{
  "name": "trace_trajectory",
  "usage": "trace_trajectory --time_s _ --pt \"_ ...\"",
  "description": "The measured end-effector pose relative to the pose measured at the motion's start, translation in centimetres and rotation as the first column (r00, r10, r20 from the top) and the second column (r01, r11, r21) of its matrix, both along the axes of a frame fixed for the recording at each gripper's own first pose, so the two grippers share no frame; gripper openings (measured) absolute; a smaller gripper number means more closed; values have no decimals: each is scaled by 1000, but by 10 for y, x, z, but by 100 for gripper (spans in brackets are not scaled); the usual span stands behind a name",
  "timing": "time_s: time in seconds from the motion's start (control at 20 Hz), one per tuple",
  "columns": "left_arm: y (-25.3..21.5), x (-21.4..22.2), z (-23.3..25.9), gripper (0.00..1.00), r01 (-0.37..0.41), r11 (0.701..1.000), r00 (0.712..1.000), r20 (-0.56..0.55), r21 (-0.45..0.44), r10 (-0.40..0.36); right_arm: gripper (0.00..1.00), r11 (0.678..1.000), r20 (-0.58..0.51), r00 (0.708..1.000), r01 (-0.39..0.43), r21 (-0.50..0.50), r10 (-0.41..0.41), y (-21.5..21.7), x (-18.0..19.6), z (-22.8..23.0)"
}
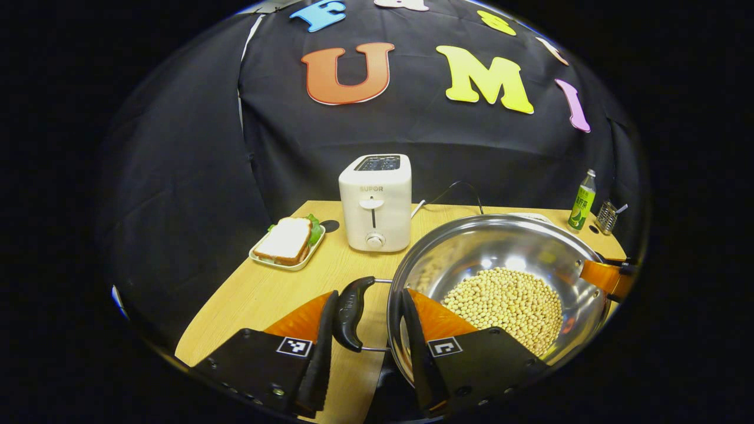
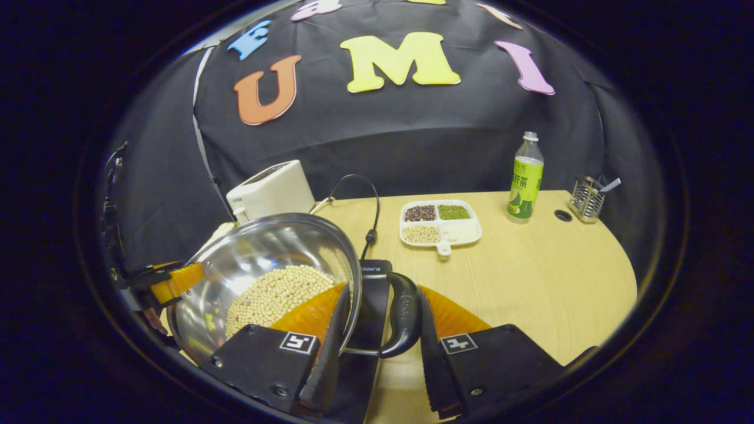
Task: First push the handle of the pot to place it horizontally, then grasp the pot with both hands and set it on the induction cooktop.
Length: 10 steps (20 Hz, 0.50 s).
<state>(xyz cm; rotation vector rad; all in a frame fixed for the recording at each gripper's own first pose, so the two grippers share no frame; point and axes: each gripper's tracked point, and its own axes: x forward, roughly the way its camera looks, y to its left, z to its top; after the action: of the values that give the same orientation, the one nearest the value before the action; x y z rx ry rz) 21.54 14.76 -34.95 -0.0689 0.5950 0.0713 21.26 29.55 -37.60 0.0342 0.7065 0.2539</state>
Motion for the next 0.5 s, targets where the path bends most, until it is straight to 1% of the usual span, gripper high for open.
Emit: trace_trajectory --time_s 0.05,0.1,0.15,0.2,0.25,0.3,0.35,0.4,0.45,0.5 --pt "-1 0 1 60 10 1000 1000 6 6 -10 64 999 -17 1000 18 -31 -19 -2 -3 1" --pt "0 -2 0 60 15 1000 1000 8 24 -15 64 998 -27 1000 13 -69 -15 -3 -4 1" --pt "3 -4 1 64 1 999 1000 6 52 -1 65 998 -24 1000 18 -68 -19 -5 -3 3" --pt "5 -7 4 66 -15 998 1000 14 66 14 68 999 -15 1000 10 -50 -10 1 -4 4" --pt "5 -10 12 65 -26 997 999 33 75 23 70 1000 -14 1000 2 -12 -3 3 -6 7" --pt "5 -13 23 80 -36 997 997 67 72 31 72 1000 -4 1000 0 19 0 1 -10 9" --pt "1 -18 34 87 -36 997 995 96 61 30 78 998 20 1000 13 60 -14 -5 -15 18" --pt "0 -22 42 98 -35 998 993 118 56 29 79 996 60 998 14 86 -19 -10 -17 28" --pt "0 -27 52 97 -46 997 989 140 62 37 77 995 86 996 14 95 -22 -17 -21 36" --pt "2 -32 62 97 -59 996 986 161 68 48 82 995 113 993 15 103 -27 -27 -27 45"
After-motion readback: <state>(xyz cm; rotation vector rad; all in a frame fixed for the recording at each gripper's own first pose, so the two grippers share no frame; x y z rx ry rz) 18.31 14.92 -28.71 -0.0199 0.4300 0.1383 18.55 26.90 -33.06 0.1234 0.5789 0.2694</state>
